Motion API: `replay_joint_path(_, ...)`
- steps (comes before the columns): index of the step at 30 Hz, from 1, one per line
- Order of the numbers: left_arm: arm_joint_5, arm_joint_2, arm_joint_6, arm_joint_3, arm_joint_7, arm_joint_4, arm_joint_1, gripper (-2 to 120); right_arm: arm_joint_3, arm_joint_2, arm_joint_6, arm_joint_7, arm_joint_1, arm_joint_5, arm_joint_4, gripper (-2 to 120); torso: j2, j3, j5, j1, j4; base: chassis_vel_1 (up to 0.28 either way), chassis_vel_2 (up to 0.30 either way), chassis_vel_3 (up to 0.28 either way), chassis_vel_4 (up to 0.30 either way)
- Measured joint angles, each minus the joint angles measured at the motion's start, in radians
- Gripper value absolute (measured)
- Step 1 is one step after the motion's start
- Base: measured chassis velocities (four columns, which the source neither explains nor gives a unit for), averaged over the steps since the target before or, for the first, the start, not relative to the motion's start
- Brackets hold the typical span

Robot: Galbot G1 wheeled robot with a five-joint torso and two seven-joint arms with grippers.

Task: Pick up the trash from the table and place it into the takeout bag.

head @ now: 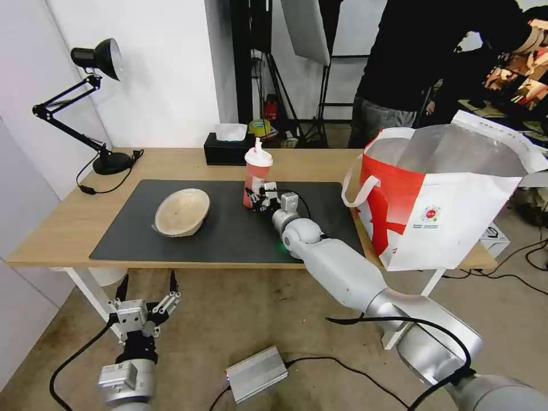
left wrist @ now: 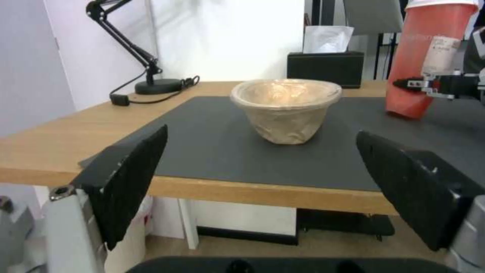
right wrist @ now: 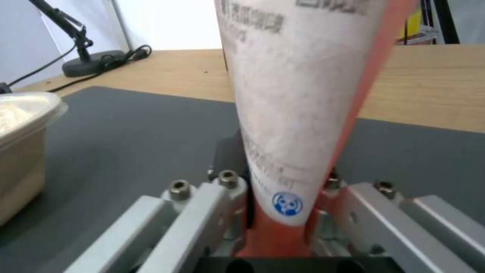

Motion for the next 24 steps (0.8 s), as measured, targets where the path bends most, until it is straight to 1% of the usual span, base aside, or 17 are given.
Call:
replay_joint_path(2,0.000,0.000,0.000,0.000,0.000,0.000,0.000,100,0.000,-0.001,0.000,0.000,-0.001,0.000,0.001,9,0.000,0.000,0.0000,0.000,-0.0001,0.000,0.000,0.000,0.000)
replay_joint_path(4,0.000,0.000,0.000,-0.001,0.000,0.001,-0.001,100,-0.002,-0.006,0.000,0.002,-0.004,0.000,0.008,4,0.000,0.000,0.0000,0.000,-0.0001,0.000,0.000,0.000,0.000)
replay_joint_path(16,-0.001,0.000,0.000,-0.003,-0.001,0.001,-0.002,100,-0.006,-0.020,0.001,0.006,-0.006,0.001,0.037,4,0.000,0.000,0.0000,0.000,-0.0001,0.000,0.000,0.000,0.000)
replay_joint_path(20,-0.001,0.000,0.000,-0.003,-0.001,0.002,-0.002,100,-0.011,-0.031,0.001,0.008,-0.011,0.001,0.070,4,0.000,0.000,0.0000,0.000,0.0000,0.000,0.000,0.000,0.000)
replay_joint_path(22,-0.001,0.000,0.000,-0.004,-0.001,0.003,-0.003,100,-0.026,-0.052,0.000,0.027,-0.012,0.005,0.122,4,0.000,0.000,0.0000,0.000,0.0000,0.000,0.000,0.000,0.000)
replay_joint_path(24,-0.001,0.000,0.000,-0.004,-0.001,0.003,-0.003,100,-0.030,-0.059,-0.001,0.030,-0.012,0.007,0.137,4,0.000,0.000,0.0000,0.000,0.0000,0.000,0.000,0.000,0.000)
